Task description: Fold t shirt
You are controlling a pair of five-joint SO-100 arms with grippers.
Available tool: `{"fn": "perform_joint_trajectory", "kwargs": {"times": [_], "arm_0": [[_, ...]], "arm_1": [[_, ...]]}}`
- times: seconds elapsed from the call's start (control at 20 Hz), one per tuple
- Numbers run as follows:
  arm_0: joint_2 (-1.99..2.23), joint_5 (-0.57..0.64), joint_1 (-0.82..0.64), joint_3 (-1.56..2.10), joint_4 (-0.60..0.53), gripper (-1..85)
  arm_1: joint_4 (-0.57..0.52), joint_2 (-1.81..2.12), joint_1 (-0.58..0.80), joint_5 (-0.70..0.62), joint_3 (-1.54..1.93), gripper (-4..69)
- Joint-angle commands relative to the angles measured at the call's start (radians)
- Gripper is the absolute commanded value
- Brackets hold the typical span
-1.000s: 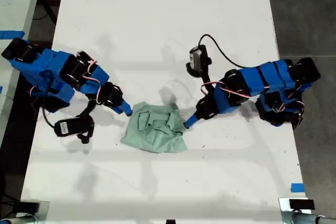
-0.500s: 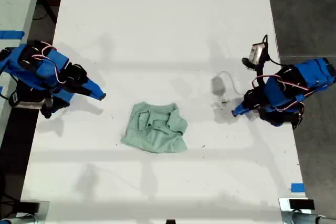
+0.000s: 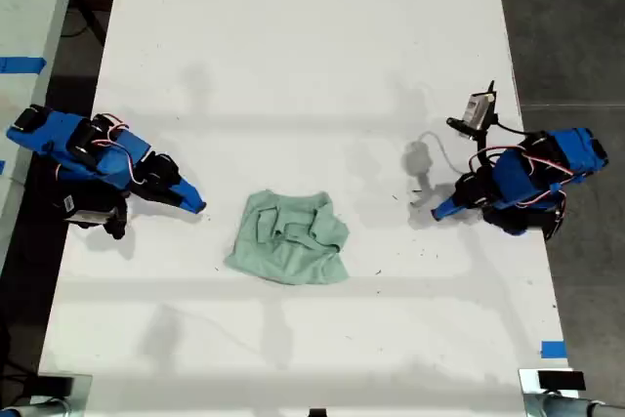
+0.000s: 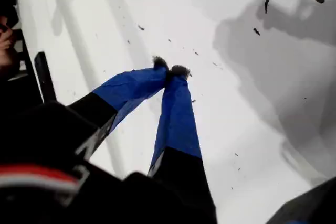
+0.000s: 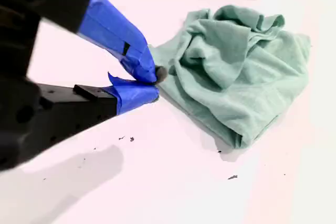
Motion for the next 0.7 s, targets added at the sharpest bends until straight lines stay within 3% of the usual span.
{"fn": "perform_joint_trajectory", "kwargs": {"times": [0.0, 0.2, 0.35, 0.4, 0.5, 0.55, 0.6, 0.65], "arm_0": [[0.009, 0.018, 0.003, 0.044, 0.018, 1.0], [0.002, 0.089, 0.023, 0.044, 0.029, 3.2], [0.000, 0.179, 0.009, 0.046, 0.029, 10.0], [0.000, 0.230, 0.002, 0.046, 0.029, 12.0], [0.000, 0.261, -0.003, 0.046, 0.029, 12.7], [0.000, 0.262, 0.002, 0.046, 0.029, 12.9], [0.000, 0.262, 0.005, 0.046, 0.029, 13.1], [0.000, 0.262, 0.006, 0.046, 0.029, 13.4]], "arm_1": [[0.000, 0.017, 0.002, 0.026, -0.006, 1.8], [-0.008, 0.029, -0.021, 0.017, -0.003, 2.6], [-0.118, 0.032, -0.089, -0.026, 0.146, 7.9], [-0.140, 0.035, -0.106, 0.094, 0.230, 9.6], [-0.129, 0.032, -0.110, -0.170, 0.245, 9.6], [-0.176, 0.032, -0.117, -0.276, 0.302, 10.0], [-0.238, 0.020, -0.121, -0.293, 0.365, 10.4], [-0.247, 0.029, -0.124, -0.439, 0.370, 10.5]]}}
